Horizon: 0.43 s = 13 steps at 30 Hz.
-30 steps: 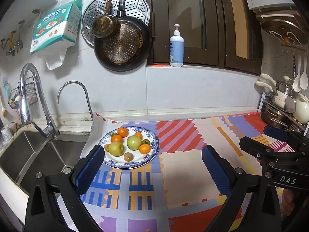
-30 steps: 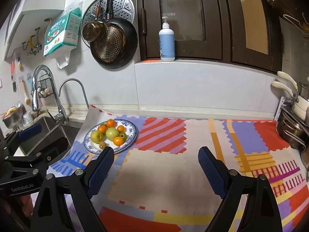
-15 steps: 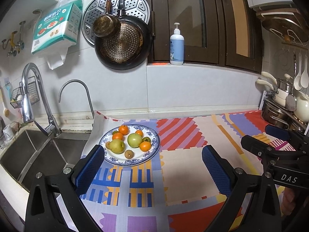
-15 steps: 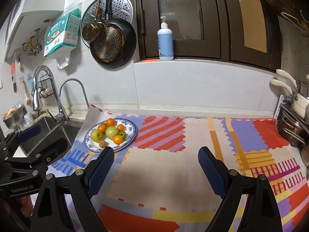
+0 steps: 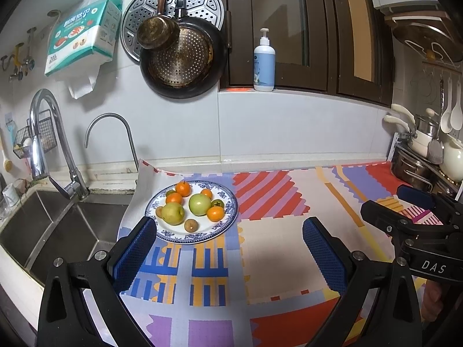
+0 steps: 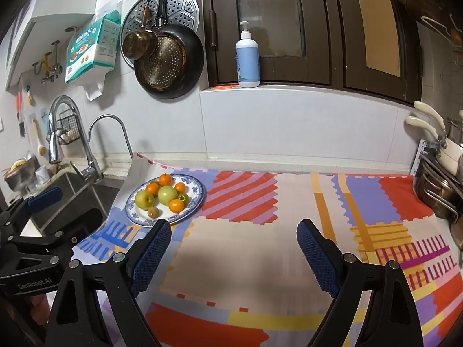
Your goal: Organize fruits
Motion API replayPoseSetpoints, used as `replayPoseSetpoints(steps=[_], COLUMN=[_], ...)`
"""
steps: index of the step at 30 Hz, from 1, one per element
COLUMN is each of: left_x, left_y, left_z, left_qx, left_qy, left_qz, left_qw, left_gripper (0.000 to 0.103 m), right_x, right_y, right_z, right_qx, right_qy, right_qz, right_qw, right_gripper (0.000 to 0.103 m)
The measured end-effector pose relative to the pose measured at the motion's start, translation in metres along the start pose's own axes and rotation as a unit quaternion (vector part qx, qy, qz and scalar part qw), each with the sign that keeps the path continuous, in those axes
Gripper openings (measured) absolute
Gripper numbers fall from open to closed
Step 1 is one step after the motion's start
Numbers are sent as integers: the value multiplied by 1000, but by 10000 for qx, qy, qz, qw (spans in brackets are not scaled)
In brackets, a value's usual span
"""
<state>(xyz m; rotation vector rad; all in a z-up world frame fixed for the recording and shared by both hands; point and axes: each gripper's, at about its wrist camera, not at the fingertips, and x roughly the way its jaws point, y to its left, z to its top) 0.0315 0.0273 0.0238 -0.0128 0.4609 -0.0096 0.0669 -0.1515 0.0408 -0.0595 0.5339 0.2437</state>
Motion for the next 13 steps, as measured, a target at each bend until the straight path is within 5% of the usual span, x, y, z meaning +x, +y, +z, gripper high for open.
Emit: replayPoseSetpoints(steps=[13], left_x=[2], left_y=[0], left_z=[-1], left_qx=[-6], left_qy=[48], left_qz=[-17], left_qw=[10000], left_gripper=[103], right_x=[2], right_y=[1], right_z=[0], right_qx=[-6], right_qy=[36], right_qz=[2], right_qw=[10000], right_gripper=[89])
